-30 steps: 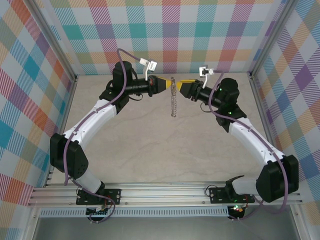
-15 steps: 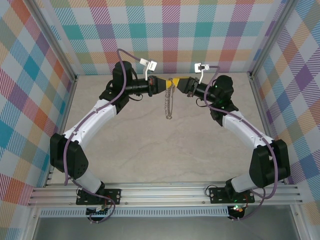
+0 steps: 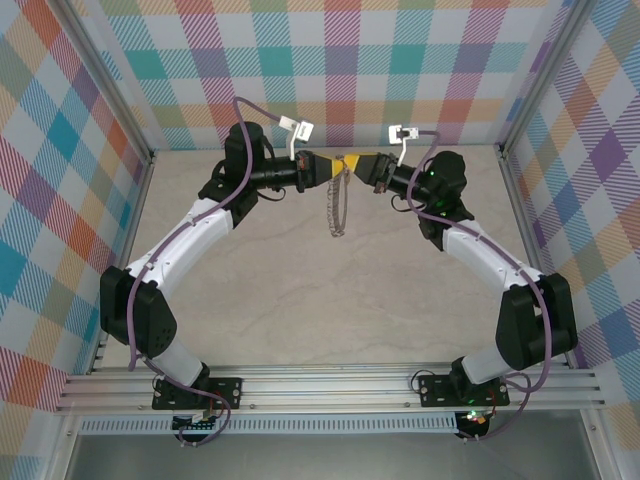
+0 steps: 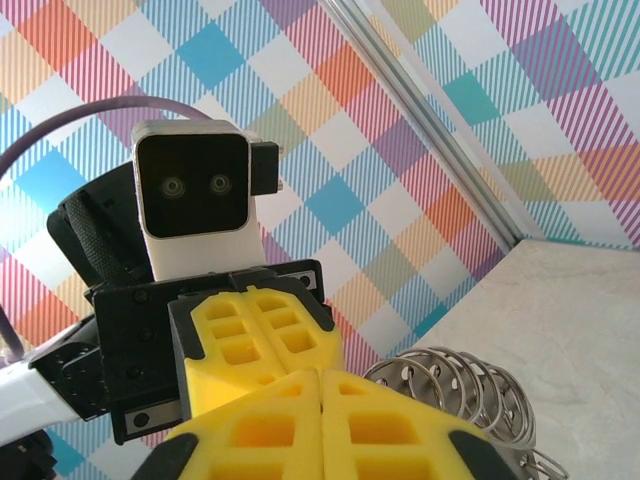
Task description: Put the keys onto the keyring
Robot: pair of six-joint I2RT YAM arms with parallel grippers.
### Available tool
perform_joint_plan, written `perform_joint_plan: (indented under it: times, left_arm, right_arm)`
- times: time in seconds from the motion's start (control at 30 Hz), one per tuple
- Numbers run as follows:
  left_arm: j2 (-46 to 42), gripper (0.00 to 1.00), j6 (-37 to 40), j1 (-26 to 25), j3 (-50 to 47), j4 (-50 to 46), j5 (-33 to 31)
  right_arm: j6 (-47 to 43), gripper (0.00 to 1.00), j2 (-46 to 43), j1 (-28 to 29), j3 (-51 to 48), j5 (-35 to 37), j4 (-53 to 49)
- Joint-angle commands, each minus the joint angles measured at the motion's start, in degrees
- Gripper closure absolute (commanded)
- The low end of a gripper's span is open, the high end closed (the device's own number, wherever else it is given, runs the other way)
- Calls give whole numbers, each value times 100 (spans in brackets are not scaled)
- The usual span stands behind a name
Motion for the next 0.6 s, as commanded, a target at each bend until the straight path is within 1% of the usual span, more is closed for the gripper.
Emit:
perform_joint_plan:
  times: [0.0, 0.37, 0.5, 0.53, 0.57]
  left_arm:
    - [-135, 100, -40, -82, 138, 348, 145]
    - [-95, 100, -17, -83, 184, 244, 15]
    - [-131, 100, -64, -81, 93, 408, -93]
    - [-130, 100, -71, -78, 90, 424, -85]
    - [-122, 100, -82, -82, 97, 436, -65]
  right_arm:
    - [71, 100, 66, -43, 12, -34, 263]
    - [98, 100, 145, -214, 64, -257, 331]
    - [216, 100, 226, -274, 83, -397, 403]
    - [246, 94, 235, -276, 70, -407, 399]
    - [265, 86, 242, -277, 38, -387, 424]
